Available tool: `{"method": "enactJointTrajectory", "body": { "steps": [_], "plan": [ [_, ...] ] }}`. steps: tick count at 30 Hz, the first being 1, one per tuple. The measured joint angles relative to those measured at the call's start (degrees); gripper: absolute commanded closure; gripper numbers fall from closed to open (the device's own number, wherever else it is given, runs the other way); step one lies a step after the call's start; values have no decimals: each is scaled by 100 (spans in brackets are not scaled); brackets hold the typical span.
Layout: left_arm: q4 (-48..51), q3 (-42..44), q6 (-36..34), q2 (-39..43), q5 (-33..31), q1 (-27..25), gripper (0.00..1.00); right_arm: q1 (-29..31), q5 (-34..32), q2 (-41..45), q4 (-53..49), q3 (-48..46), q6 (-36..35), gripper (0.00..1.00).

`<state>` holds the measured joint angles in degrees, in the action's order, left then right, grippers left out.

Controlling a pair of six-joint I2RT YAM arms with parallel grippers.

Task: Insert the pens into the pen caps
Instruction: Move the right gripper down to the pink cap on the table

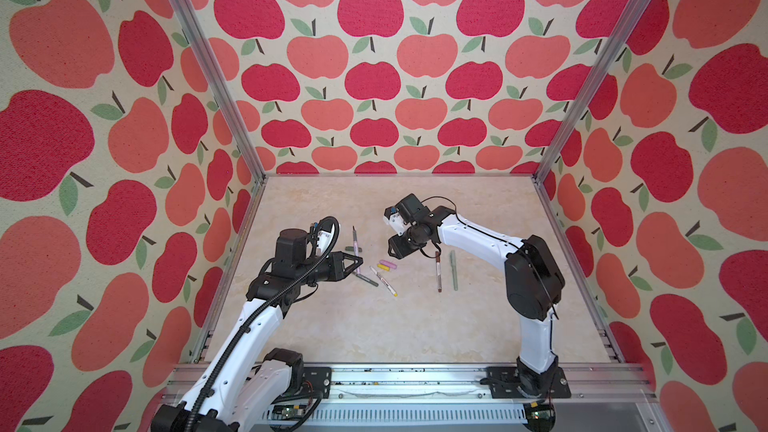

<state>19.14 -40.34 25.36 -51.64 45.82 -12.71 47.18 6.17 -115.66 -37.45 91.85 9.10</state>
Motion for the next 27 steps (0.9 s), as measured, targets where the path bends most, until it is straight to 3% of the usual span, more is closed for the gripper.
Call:
{"method": "enactJointTrajectory", "body": {
  "steps": [13, 27],
  "plan": [
    [-72, 39, 44, -17, 2, 22, 100, 420, -1045, -752, -339, 337, -817, 56],
    [-179, 42, 66, -42, 2, 22, 100, 472, -1386, -1078, -337, 619, -1014, 63]
  ]
}}
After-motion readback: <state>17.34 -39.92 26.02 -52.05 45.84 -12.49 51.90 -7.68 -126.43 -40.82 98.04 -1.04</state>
